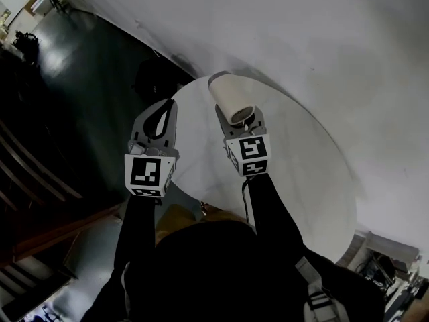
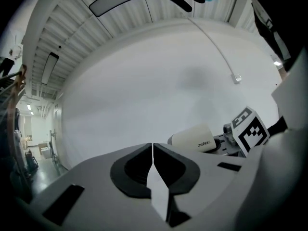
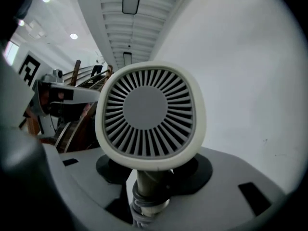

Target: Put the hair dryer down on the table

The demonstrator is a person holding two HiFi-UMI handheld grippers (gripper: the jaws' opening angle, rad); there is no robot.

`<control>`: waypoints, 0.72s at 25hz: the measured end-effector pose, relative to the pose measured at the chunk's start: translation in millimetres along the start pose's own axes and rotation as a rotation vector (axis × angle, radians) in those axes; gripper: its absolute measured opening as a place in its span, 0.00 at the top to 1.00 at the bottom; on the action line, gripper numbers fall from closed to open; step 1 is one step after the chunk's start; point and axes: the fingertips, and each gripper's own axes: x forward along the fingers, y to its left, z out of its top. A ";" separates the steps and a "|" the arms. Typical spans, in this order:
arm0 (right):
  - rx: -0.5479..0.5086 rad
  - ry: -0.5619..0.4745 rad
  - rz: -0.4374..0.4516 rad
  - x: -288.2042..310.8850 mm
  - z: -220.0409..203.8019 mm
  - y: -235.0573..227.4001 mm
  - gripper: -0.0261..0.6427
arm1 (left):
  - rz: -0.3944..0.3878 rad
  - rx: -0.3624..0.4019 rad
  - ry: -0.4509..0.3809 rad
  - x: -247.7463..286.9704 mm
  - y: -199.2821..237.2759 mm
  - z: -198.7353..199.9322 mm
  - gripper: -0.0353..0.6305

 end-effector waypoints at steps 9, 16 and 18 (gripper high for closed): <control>-0.257 0.188 0.095 34.0 -62.0 31.7 0.64 | 0.031 -0.034 0.056 -2.8 11.8 -27.6 0.91; -0.554 0.358 0.163 45.7 -117.6 53.6 0.64 | 0.023 -0.054 0.083 -4.1 8.7 -40.6 0.91; -0.570 0.374 0.179 47.5 -125.4 57.6 0.64 | 0.020 -0.055 0.089 -5.4 6.1 -42.7 0.91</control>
